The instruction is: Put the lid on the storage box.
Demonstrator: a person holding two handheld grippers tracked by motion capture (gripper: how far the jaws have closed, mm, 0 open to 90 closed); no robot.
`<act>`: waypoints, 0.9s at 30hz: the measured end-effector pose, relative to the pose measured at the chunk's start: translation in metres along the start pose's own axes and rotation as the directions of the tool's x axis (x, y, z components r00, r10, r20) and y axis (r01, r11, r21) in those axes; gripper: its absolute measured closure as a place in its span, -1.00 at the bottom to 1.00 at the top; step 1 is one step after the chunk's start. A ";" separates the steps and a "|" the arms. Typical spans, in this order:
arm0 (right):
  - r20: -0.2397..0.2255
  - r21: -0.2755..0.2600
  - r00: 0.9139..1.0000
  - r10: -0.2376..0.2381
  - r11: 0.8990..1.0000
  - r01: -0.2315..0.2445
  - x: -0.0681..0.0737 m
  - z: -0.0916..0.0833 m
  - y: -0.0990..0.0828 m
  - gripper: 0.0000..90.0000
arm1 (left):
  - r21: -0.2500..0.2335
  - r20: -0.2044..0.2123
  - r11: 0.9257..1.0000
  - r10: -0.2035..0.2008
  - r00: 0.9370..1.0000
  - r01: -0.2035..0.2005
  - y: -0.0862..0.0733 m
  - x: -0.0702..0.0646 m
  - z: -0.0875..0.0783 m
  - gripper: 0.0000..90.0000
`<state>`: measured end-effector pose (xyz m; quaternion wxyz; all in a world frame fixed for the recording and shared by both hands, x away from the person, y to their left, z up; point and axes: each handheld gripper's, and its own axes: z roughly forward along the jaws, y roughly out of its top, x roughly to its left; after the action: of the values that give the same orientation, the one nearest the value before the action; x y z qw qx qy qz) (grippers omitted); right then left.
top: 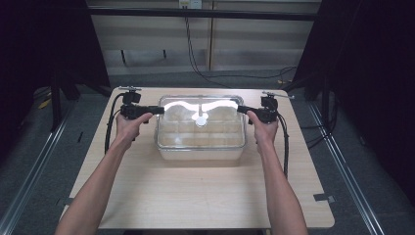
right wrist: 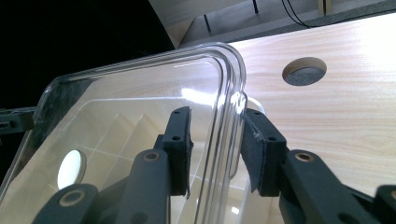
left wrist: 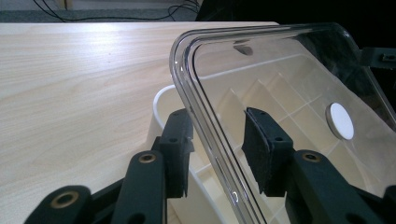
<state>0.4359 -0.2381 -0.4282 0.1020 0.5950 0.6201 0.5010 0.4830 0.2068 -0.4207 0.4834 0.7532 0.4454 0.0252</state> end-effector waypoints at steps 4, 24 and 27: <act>-0.001 0.004 1.000 0.005 1.000 -0.005 -0.001 0.002 -0.001 0.43 | 0.011 0.002 1.000 -0.006 1.000 0.006 -0.001 0.001 0.002 0.36; 0.115 0.062 0.992 -0.052 0.997 0.045 -0.002 0.017 -0.016 -0.06 | 0.041 -0.043 0.999 -0.007 0.999 0.009 -0.022 0.004 0.013 -0.10; 0.093 0.036 0.995 -0.042 0.999 0.039 -0.003 0.010 -0.018 -0.11 | 0.022 -0.053 1.000 0.009 0.999 -0.007 -0.024 0.002 0.002 -0.17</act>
<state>0.4323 -0.2322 -0.4474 0.1310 0.6069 0.6352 0.4594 0.4695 0.2102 -0.4404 0.4630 0.7593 0.4552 0.0421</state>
